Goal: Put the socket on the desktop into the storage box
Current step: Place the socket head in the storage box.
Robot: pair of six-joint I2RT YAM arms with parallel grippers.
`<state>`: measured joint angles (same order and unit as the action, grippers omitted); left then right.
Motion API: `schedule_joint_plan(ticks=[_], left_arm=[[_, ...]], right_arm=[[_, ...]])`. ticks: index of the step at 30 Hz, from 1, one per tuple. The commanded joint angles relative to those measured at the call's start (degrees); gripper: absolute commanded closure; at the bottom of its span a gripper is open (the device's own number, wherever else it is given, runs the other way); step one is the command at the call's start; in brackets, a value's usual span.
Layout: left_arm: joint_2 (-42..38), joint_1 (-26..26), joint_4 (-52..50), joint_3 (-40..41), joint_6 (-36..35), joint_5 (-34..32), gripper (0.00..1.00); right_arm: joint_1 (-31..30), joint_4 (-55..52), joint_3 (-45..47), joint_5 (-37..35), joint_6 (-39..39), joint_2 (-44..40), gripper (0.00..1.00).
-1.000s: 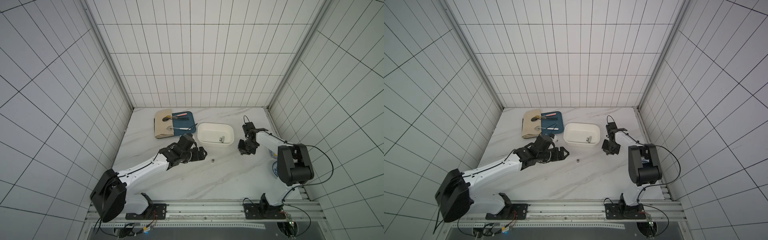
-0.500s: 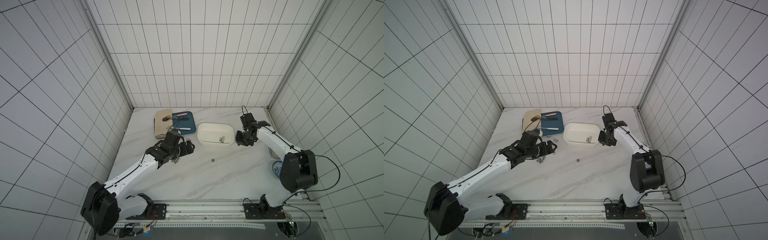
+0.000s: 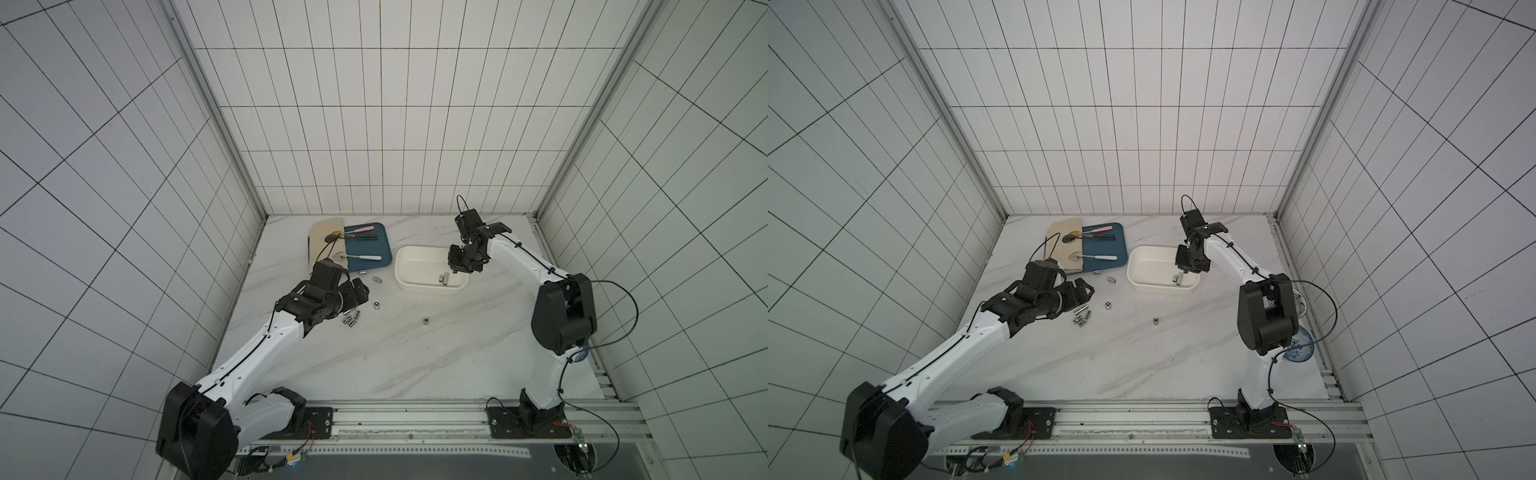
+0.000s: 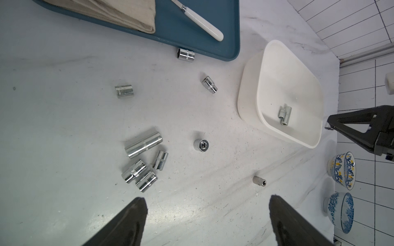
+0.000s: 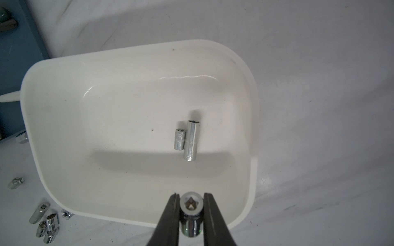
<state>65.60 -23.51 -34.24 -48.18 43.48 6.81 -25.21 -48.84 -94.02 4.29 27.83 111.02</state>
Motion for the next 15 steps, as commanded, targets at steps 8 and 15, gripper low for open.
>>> schedule_joint_plan(ticks=[8,15], left_arm=[[-0.42,1.97,-1.65,0.5,-0.52,-1.71,0.07],[0.71,2.55,-1.62,0.28,-0.57,-1.24,0.08]], right_arm=[[-1.07,-2.14,-7.29,2.0,-0.21,8.66,0.79],[-1.33,-2.36,-8.64,2.08,-0.59,11.68,0.78]])
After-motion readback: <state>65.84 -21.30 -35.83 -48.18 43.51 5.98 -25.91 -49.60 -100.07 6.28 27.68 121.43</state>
